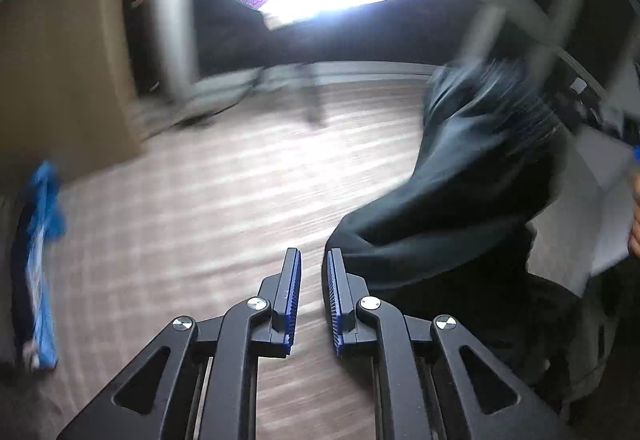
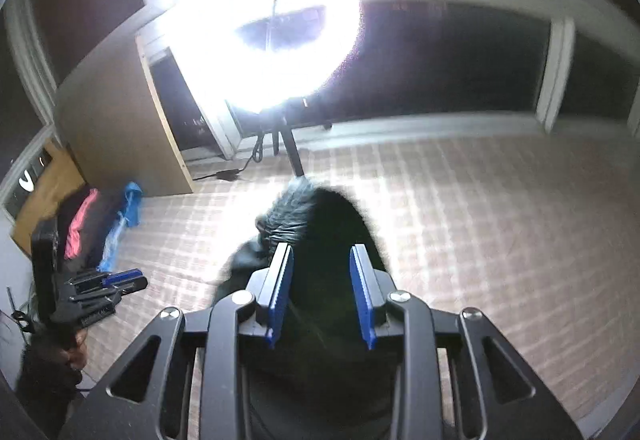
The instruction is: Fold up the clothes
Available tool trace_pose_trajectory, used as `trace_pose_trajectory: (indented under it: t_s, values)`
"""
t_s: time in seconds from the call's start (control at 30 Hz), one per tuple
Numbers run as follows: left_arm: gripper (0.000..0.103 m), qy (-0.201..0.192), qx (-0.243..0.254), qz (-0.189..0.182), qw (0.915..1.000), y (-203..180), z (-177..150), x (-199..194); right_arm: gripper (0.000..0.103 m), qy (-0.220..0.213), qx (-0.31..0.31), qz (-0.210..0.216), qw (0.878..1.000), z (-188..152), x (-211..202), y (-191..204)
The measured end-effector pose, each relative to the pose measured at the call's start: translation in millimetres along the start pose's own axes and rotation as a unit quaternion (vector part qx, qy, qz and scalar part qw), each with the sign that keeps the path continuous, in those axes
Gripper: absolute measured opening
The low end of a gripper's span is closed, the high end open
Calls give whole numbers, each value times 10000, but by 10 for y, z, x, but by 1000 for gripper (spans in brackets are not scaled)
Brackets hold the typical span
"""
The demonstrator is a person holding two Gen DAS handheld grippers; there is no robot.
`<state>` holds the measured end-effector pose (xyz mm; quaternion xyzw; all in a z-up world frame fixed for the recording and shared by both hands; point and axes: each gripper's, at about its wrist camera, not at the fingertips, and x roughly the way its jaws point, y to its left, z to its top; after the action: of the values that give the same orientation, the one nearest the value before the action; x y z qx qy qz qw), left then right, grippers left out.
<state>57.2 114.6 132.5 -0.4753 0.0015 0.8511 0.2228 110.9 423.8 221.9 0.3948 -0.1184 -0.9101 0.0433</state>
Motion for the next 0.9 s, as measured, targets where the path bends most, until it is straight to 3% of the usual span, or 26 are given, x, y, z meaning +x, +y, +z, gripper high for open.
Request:
trace_pose_trajectory:
  t_s: [0.07,0.17,0.27,0.37,0.47,0.53,0.57,0.63,0.77,0.9]
  values:
    - [11,18,-246,1,9997,203,-124,-35,56,56,317,-55,9995,-321,9,-272]
    - [11,24,-357,95,9993,365,-338,-191,57,381,705,-631,9948,-755,242,-755]
    - [12,31,-486,49,9988,349,-323,-185,57,781,1569,-450,9835,-1108,485,-1213]
    - [12,-21,-591,98,9982,472,-305,-239,57,955,2073,-212,9734,-1177,839,-1335]
    - [12,-100,-706,167,9973,582,-314,-363,57,1242,2189,-169,9677,-1159,1207,-1220]
    - [12,-191,-761,221,9967,647,-300,-443,55,1215,2174,34,9685,-1170,1209,-1174]
    - [12,-237,-779,268,9963,687,-305,-489,38,1167,2113,54,9704,-1168,1214,-1136]
    - [12,-338,-822,367,9954,777,-324,-601,16,1098,1900,-217,9754,-1089,1162,-1008]
    - [12,-580,-941,508,9926,1049,-415,-899,12,427,1771,-197,9831,-832,796,-639]
    - [12,-812,-1215,696,9868,1439,-596,-1219,12,-205,1064,50,9941,-512,423,320]
